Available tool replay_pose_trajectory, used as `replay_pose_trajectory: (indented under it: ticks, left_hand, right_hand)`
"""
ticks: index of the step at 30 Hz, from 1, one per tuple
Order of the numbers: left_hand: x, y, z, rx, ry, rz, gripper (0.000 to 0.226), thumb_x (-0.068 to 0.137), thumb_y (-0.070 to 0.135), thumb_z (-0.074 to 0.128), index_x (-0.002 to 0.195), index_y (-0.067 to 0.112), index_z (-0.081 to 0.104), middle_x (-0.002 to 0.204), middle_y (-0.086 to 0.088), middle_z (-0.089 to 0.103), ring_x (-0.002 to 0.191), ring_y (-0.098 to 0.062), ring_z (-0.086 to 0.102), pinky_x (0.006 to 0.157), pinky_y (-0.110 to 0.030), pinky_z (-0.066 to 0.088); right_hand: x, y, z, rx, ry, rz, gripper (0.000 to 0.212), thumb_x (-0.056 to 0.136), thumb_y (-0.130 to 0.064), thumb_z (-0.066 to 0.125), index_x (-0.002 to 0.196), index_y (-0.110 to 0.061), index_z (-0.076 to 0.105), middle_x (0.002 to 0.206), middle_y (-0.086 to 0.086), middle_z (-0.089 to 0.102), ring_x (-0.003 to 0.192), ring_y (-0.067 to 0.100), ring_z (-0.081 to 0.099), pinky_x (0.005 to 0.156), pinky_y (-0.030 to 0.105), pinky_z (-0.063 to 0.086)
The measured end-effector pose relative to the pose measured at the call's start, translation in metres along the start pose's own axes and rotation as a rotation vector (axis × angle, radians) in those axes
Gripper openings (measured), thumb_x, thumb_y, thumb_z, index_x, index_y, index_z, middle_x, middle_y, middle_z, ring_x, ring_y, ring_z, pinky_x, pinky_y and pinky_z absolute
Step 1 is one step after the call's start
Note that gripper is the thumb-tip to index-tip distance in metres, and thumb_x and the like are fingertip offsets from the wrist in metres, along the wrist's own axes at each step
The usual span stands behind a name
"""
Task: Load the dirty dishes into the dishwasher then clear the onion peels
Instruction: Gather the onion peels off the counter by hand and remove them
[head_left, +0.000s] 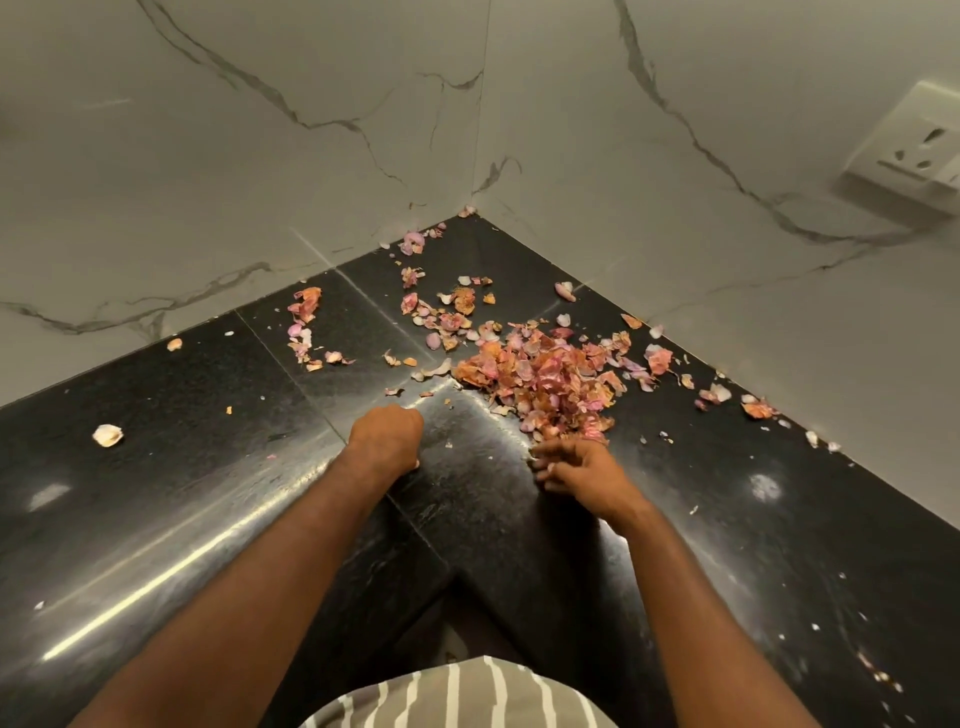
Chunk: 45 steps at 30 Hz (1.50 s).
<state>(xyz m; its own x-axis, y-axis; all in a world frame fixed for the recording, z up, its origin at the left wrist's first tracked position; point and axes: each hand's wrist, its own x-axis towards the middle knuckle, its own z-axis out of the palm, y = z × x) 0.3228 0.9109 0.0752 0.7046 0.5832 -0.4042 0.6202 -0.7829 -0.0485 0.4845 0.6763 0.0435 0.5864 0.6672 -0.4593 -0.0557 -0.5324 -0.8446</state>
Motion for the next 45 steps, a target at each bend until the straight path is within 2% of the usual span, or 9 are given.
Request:
replay_pose_trajectory:
  ticks: [4, 12, 17, 22, 29, 33, 38, 42, 45]
  left_hand:
    - [0.002, 0.001, -0.004, 0.007, -0.024, 0.001, 0.046, 0.093, 0.032, 0.076, 0.132, 0.012, 0.061, 0.13, -0.011, 0.065, 0.119, -0.029, 0.063, 0.095, -0.04, 0.053]
    - [0.001, 0.014, -0.005, 0.064, -0.089, 0.017, 0.036, 0.1, 0.019, 0.062, 0.135, 0.011, 0.061, 0.135, -0.013, 0.063, 0.122, -0.03, 0.062, 0.099, -0.04, 0.053]
    - [0.006, 0.025, -0.008, 0.021, -0.175, -0.035, 0.038, 0.1, 0.015, 0.06, 0.137, 0.01, 0.06, 0.141, -0.015, 0.059, 0.127, -0.032, 0.058, 0.106, -0.045, 0.05]
    - [0.007, 0.031, -0.008, 0.021, -0.189, -0.07, 0.038, 0.1, 0.015, 0.061, 0.137, 0.01, 0.06, 0.144, -0.016, 0.057, 0.13, -0.035, 0.055, 0.111, -0.051, 0.046]
    - [-0.004, 0.032, 0.0, 0.106, -0.172, -0.047, 0.038, 0.104, 0.02, 0.057, 0.141, 0.011, 0.057, 0.147, -0.017, 0.055, 0.135, -0.038, 0.052, 0.117, -0.055, 0.039]
    - [-0.001, 0.029, -0.004, 0.119, -0.149, -0.012, 0.035, 0.102, 0.02, 0.06, 0.136, 0.011, 0.061, 0.14, -0.016, 0.06, 0.129, -0.034, 0.058, 0.112, -0.051, 0.045]
    - [0.005, 0.02, -0.002, 0.117, -0.103, 0.033, 0.033, 0.1, 0.022, 0.064, 0.132, 0.013, 0.064, 0.133, -0.013, 0.064, 0.123, -0.03, 0.061, 0.102, -0.043, 0.052]
    - [0.004, 0.014, 0.002, 0.092, -0.072, 0.034, 0.033, 0.098, 0.025, 0.068, 0.129, 0.013, 0.064, 0.129, -0.011, 0.066, 0.12, -0.028, 0.063, 0.099, -0.041, 0.053]
    - [0.007, 0.01, 0.004, 0.077, -0.067, 0.047, 0.036, 0.096, 0.029, 0.072, 0.128, 0.013, 0.064, 0.128, -0.011, 0.066, 0.119, -0.028, 0.063, 0.099, -0.042, 0.054]
  right_hand:
    - [-0.001, -0.016, -0.001, -0.056, 0.18, -0.203, 0.042, 0.098, 0.005, 0.057, 0.119, -0.026, 0.076, 0.128, -0.011, 0.07, 0.117, 0.002, 0.064, 0.095, 0.016, 0.05]
    - [0.002, -0.014, -0.01, -0.173, -0.14, 0.102, 0.032, 0.098, 0.007, 0.05, 0.106, -0.009, 0.076, 0.105, 0.005, 0.077, 0.09, 0.013, 0.072, 0.089, 0.034, 0.06]
    - [0.013, -0.03, -0.016, -0.301, 0.133, -0.108, 0.032, 0.099, -0.006, 0.059, 0.119, -0.028, 0.074, 0.115, -0.011, 0.073, 0.106, 0.007, 0.068, 0.102, 0.038, 0.055]
    - [-0.005, -0.039, -0.001, -0.379, 0.275, -0.283, 0.028, 0.1, -0.012, 0.061, 0.114, -0.032, 0.075, 0.105, -0.013, 0.072, 0.08, 0.005, 0.068, 0.069, 0.024, 0.057]
    - [-0.003, -0.023, 0.029, -0.227, -0.174, 0.027, 0.035, 0.098, 0.007, 0.045, 0.102, -0.012, 0.073, 0.102, 0.005, 0.074, 0.084, 0.014, 0.07, 0.075, 0.026, 0.058]
    - [0.012, -0.016, 0.025, 0.045, 0.159, -0.029, 0.042, 0.097, 0.007, 0.052, 0.113, -0.026, 0.072, 0.117, -0.001, 0.073, 0.093, 0.012, 0.074, 0.081, 0.031, 0.062]
    - [0.007, -0.033, 0.025, -0.117, 0.353, -0.234, 0.04, 0.099, -0.004, 0.059, 0.114, -0.038, 0.075, 0.118, -0.015, 0.071, 0.095, -0.002, 0.067, 0.07, 0.015, 0.053]
    - [0.003, -0.051, 0.048, -0.483, 0.243, -0.223, 0.036, 0.099, -0.01, 0.058, 0.122, -0.032, 0.074, 0.116, -0.008, 0.074, 0.077, 0.009, 0.071, 0.071, 0.028, 0.061]
    - [0.015, -0.065, 0.061, -0.775, 0.102, -0.21, 0.044, 0.096, -0.009, 0.055, 0.137, -0.024, 0.064, 0.129, 0.006, 0.069, 0.107, 0.025, 0.069, 0.093, 0.038, 0.055]
